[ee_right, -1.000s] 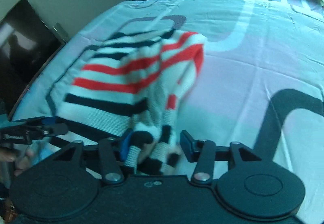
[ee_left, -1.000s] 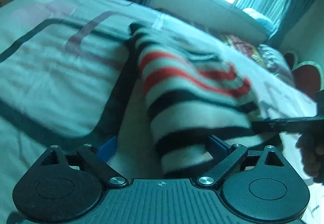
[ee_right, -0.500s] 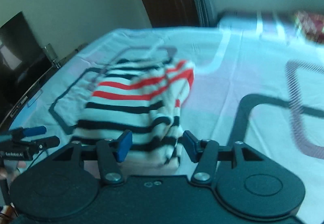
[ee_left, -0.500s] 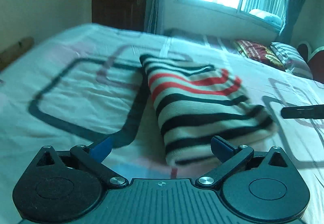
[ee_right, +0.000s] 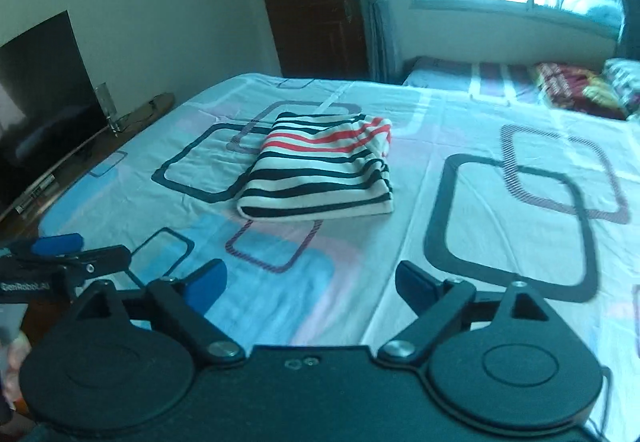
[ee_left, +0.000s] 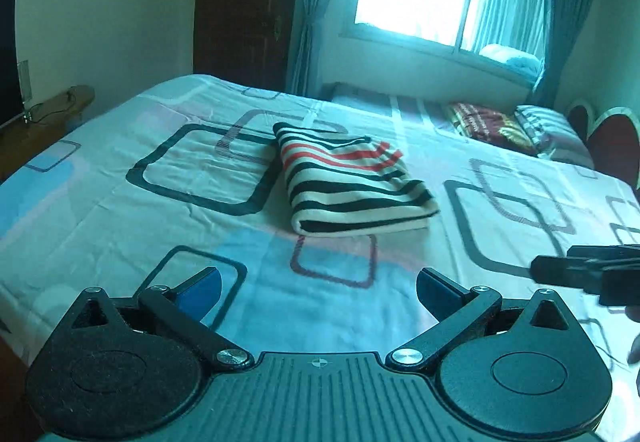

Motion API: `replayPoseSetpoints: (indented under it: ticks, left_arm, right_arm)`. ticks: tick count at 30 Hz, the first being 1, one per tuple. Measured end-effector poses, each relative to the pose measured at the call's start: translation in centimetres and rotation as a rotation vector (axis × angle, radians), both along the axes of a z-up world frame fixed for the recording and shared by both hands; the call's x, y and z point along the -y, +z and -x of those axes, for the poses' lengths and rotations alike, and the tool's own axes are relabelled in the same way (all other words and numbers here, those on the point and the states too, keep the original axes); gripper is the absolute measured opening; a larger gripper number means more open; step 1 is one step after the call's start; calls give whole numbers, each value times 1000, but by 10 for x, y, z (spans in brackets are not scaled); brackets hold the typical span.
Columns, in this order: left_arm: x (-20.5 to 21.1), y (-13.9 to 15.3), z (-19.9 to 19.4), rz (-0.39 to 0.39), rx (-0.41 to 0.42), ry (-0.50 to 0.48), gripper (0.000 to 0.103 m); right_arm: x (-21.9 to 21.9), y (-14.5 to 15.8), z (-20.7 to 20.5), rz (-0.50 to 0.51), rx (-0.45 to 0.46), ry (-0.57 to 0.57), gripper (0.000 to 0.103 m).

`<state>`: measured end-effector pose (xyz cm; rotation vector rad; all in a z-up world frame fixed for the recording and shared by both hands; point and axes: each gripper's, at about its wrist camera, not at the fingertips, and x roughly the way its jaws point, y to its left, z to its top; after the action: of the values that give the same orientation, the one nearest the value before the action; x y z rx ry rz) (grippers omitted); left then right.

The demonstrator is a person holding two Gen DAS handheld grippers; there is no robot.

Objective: Fold small clothes

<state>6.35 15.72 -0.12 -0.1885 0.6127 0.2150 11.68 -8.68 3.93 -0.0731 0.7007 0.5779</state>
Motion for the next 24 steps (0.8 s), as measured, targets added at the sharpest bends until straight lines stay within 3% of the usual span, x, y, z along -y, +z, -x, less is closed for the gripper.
replayPoseSetpoints:
  ticks: [4, 11, 24]
  left_arm:
    - [18, 6, 21, -60, 9, -21, 103]
    - [33, 13, 42, -61, 32, -43, 103]
    - [46, 23, 44, -86, 44, -60, 103]
  right_arm:
    - [0, 5, 24, 34, 39, -8, 92]
    - [9, 11, 50, 46, 78, -39, 92]
    - [23, 14, 58, 27, 81, -55, 92]
